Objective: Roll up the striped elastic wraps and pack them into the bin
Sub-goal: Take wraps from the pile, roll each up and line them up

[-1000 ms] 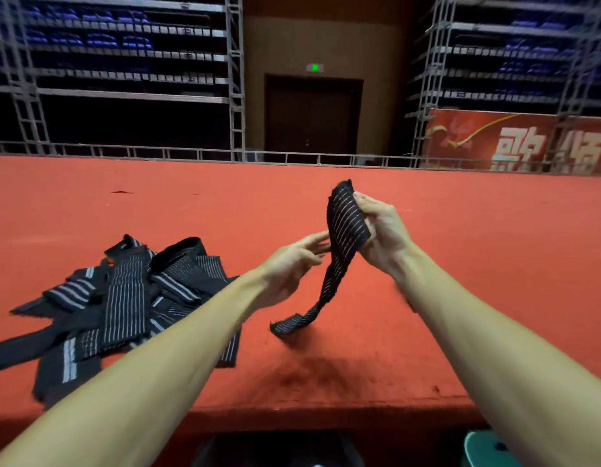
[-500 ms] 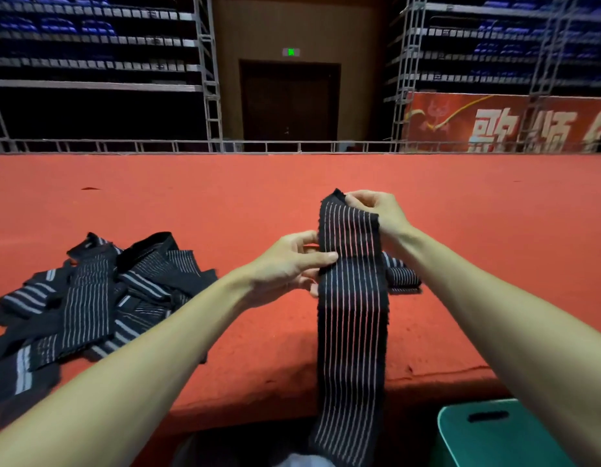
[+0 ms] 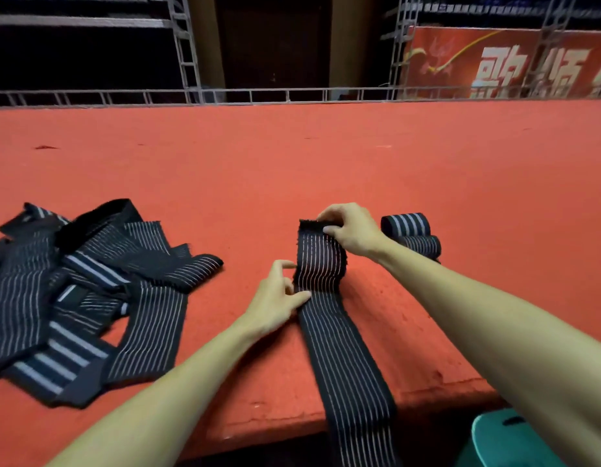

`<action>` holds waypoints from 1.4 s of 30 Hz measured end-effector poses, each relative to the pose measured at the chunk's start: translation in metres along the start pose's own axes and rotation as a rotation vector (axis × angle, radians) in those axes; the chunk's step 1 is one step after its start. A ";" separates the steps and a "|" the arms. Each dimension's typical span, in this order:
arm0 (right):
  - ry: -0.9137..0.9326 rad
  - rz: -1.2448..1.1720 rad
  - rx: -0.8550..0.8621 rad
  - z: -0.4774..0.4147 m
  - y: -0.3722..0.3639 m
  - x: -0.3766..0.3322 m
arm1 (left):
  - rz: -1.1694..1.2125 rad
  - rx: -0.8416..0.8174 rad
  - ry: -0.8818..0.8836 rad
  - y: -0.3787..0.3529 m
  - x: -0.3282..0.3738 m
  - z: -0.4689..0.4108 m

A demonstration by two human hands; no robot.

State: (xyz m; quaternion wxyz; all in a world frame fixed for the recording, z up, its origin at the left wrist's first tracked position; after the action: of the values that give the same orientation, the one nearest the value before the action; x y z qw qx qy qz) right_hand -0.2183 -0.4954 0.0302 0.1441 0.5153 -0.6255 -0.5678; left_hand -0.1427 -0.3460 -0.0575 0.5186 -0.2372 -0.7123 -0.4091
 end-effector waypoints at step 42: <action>0.572 0.079 -0.372 0.084 -0.158 -0.183 | -0.367 0.605 -0.017 0.219 -0.073 0.120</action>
State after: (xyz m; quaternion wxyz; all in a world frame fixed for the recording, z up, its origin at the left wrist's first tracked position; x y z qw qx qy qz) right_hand -0.1284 -0.2727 -0.0579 0.4272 0.5940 -0.4648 -0.4987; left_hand -0.0162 -0.1191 -0.0668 0.4772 0.0557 -0.8363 -0.2641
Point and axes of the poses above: each hand's wrist, its own z-axis away from the middle knuckle, its own y-axis out of the back of the hand, x = y × z, the point moved 4 cm from there along -z, towards the middle knuckle, and after that the axes turned 14 degrees about z, right-handed, at the moved point
